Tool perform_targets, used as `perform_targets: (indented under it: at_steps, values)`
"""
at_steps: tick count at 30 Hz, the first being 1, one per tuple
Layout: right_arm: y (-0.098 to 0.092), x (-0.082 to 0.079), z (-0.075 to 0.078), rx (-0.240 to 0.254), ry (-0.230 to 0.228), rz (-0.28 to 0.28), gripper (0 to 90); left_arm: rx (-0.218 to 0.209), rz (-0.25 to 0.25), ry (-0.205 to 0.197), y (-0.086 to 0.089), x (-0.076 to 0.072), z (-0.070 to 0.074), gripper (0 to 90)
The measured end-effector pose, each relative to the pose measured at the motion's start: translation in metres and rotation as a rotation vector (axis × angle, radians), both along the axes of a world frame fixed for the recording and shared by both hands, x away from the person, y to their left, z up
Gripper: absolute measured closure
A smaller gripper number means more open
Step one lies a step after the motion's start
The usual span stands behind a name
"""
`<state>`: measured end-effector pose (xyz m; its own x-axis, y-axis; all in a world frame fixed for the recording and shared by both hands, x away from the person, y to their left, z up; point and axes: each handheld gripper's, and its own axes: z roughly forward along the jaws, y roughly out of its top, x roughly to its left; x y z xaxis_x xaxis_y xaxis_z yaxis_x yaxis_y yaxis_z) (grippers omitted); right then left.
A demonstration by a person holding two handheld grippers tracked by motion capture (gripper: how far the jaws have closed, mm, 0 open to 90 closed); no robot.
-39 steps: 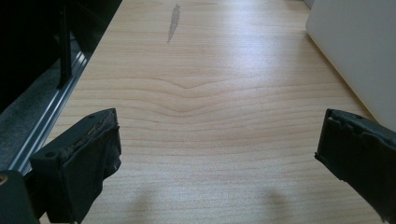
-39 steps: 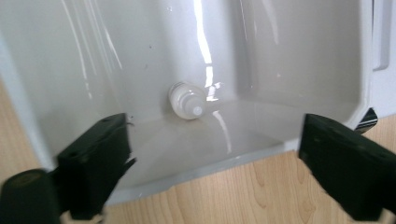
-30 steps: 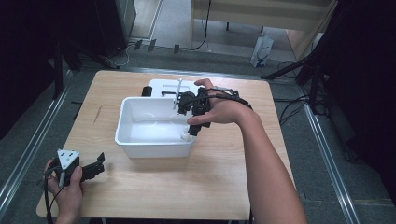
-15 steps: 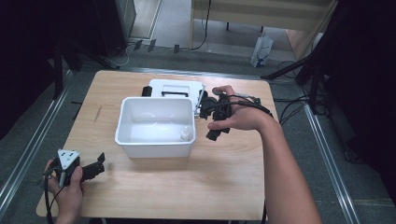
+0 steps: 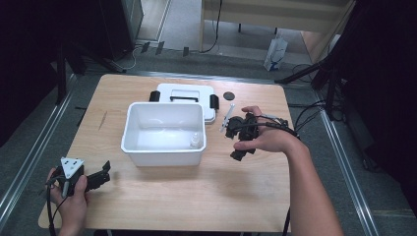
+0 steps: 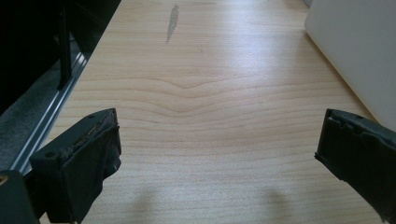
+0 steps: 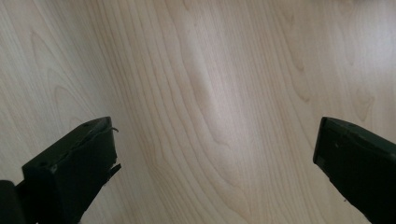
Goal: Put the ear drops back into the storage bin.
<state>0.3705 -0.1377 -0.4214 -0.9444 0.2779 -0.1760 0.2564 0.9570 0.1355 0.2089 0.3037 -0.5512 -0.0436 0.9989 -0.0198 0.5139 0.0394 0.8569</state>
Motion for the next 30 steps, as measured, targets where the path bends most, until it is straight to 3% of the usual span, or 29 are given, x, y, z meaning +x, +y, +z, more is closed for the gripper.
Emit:
perform_targets:
  at_steps: [12, 20, 21, 24, 25, 26, 27, 28, 30]
  values:
    - [-0.034, -0.016, -0.025, 0.053, -0.040, -0.038, 0.0, 0.000, 0.005, -0.001, 0.000, 0.000, 0.000, 0.4]
    - [-0.066, -0.034, -0.038, 0.133, -0.086, -0.086, 0.0, 0.002, 0.007, -0.002, 0.000, 0.000, 0.000, 0.4]
    - [-0.075, -0.039, -0.042, 0.163, -0.102, -0.102, 0.0, 0.004, 0.007, -0.001, -0.001, 0.000, 0.000, 0.4]
    - [-0.085, -0.046, -0.047, 0.194, -0.122, -0.123, 0.0, 0.007, 0.006, -0.002, -0.001, 0.000, 0.000, 0.4]
    - [-0.094, -0.052, -0.053, 0.235, -0.152, -0.155, 0.0, 0.009, 0.007, -0.001, -0.001, 0.000, 0.000, 0.4]
    - [-0.094, -0.052, -0.053, 0.235, -0.152, -0.155, 0.0, 0.009, 0.007, -0.001, -0.001, 0.000, 0.000, 0.4]
    - [-0.105, -0.058, -0.058, 0.289, -0.246, -0.201, 0.0, 0.011, 0.008, 0.002, -0.001, 0.000, 0.000, 0.4]
    - [-0.112, -0.060, -0.061, 0.327, -0.267, -0.235, 0.0, 0.011, 0.009, 0.001, -0.001, 0.000, 0.000, 0.4]
    - [-0.124, -0.064, -0.065, 0.396, -0.264, -0.282, 0.0, 0.011, 0.008, 0.001, -0.001, 0.000, 0.000, 0.4]
